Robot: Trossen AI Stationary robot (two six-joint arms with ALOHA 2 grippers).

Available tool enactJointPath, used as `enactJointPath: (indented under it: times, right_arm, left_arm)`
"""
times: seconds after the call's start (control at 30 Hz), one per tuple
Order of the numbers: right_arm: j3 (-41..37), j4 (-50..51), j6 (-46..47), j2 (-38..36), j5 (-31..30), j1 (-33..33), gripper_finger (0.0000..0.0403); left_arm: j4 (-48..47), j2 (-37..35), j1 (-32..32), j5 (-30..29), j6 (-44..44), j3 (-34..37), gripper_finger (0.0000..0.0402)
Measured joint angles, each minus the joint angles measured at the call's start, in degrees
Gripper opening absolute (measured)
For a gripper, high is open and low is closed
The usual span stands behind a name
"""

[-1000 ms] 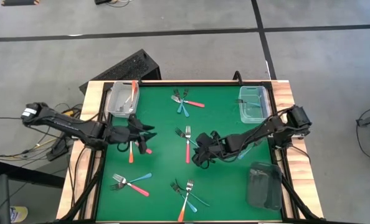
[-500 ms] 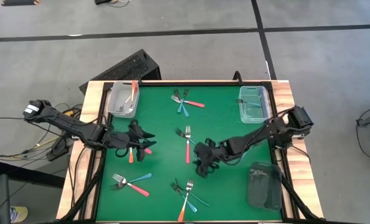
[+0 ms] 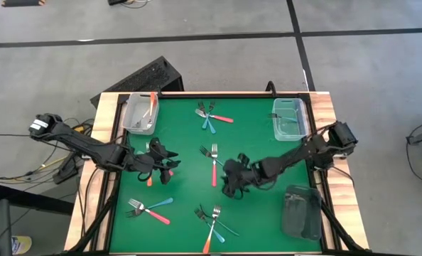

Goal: Sort silverware by color (type)
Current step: Put the blue fork into the transparent bin

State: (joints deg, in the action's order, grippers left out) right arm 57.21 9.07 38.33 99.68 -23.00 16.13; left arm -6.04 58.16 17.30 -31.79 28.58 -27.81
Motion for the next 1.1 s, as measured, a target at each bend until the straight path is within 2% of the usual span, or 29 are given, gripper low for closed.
enactJointPath:
  times: [0.3, 0.5, 0.63, 0.8, 0.83, 1.0, 1.1]
  right_arm:
    - [0.09, -2.93, -5.26, 6.95, 7.29, -9.91, 0.0191]
    - [0.31, -5.11, -6.09, 10.34, 7.15, -11.69, 0.0184]
    - [0.31, -4.60, -8.32, 10.83, 6.87, -12.21, 0.0137]
    - [0.26, -3.34, -8.49, 10.88, 6.59, -12.57, 0.0031]
    - [0.26, -3.28, -8.51, 10.88, 6.50, -12.53, 0.0020]
    - [0.15, -1.10, -2.81, 8.49, 6.52, -11.03, 0.0028]
    - [-0.40, 5.54, 0.58, 3.81, 5.95, -7.99, 0.0023]
  left_arm:
    - [-0.72, -0.03, 0.00, -0.03, 0.49, -0.01, 0.0139]
    - [-1.04, -0.01, 0.00, -0.54, 0.47, -0.01, 0.0139]
    - [-1.01, -0.01, -0.02, -1.91, -0.16, 0.00, 0.0139]
    - [-1.00, -0.01, -0.02, -5.63, -1.15, 0.00, 0.0139]
    - [-0.99, -0.01, -0.04, -5.99, -1.30, 0.00, 0.0139]
    - [-1.01, -0.01, -0.04, -6.40, -1.37, -0.02, 0.0139]
    - [-0.97, -0.01, -0.04, -6.22, -2.99, -0.02, 0.0139]
